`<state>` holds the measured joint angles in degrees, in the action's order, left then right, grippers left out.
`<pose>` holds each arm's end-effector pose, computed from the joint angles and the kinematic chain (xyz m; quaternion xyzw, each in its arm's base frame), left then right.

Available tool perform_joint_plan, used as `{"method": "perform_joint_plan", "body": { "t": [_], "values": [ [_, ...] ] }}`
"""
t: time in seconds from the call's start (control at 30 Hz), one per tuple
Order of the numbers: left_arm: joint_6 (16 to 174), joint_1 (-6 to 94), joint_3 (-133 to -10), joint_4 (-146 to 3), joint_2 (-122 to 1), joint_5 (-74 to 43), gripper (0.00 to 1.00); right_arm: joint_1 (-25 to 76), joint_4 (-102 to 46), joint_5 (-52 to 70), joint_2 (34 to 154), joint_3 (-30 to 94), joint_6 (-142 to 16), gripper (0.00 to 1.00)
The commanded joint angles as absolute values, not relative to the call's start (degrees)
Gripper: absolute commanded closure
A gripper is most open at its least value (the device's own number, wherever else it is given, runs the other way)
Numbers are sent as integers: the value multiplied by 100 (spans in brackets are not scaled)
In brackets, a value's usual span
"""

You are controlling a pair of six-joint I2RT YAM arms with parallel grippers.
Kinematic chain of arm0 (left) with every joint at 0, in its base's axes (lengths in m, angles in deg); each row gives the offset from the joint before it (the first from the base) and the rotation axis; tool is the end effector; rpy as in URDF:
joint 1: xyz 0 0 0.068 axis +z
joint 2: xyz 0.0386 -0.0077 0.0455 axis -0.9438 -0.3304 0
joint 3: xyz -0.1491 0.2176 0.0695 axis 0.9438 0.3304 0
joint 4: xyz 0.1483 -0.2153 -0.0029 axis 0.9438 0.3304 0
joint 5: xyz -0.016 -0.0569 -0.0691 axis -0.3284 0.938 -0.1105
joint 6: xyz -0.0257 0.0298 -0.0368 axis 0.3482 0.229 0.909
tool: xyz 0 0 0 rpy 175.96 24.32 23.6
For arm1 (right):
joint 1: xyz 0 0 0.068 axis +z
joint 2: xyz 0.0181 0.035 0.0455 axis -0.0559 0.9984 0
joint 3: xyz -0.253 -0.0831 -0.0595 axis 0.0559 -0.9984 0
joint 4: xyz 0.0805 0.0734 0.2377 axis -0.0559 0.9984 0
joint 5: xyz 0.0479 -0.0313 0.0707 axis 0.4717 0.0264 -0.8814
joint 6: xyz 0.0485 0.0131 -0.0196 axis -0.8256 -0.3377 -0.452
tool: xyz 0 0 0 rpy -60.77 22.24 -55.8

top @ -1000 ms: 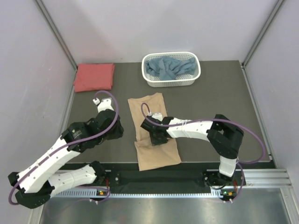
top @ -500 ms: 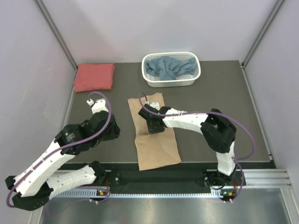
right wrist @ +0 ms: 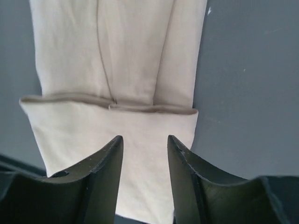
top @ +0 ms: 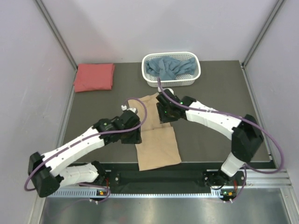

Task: Fold and stack the t-shirts
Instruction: Fold the tshirt

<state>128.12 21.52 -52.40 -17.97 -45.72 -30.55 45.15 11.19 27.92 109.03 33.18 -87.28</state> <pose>0.1333 -0.1480 0.2771 0.0226 0.9619 -0.1563 0.2234 0.2411 0.2609 0.2591 -0.1171 0.9520 0.1002 0.2644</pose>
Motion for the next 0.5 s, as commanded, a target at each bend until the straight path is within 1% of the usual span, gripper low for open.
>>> {"method": "perform_joint_plan", "body": {
  "t": [0.0,0.07,0.13,0.17,0.23,0.27,0.3,0.37,0.47],
  "values": [
    [12488,2359,-5154,-2913,-4950,-2499,51,4338,785,1871,10330,2426,-8434,57],
    [12418,2534,-4935,-3222,-5125,-2411,53,4259,380,1500,10039,1941,-8381,57],
    [12382,2982,-4750,-3677,-5257,-1808,55,4171,73,964,9864,1658,-8381,59],
    [12374,3166,-4592,-3784,-5389,-1683,57,4066,-216,788,9819,1535,-8407,61],
    [12382,3668,-4433,-4161,-5512,-1210,59,3951,-507,243,9836,1245,-8477,72],
    [12382,3817,-4337,-4285,-5670,-1007,61,3846,-709,67,9871,1192,-8512,75],
    [12391,4010,-4319,-4365,-5741,-848,62,3810,-737,-82,9933,1139,-8521,76],
    [12347,4082,-4432,-4436,-6021,-515,63,3723,-790,-189,10073,1138,-8452,80],
    [12495,4082,-4398,-4785,-6250,-329,66,3600,-931,-408,10302,1191,-8372,83]
  ]
}}
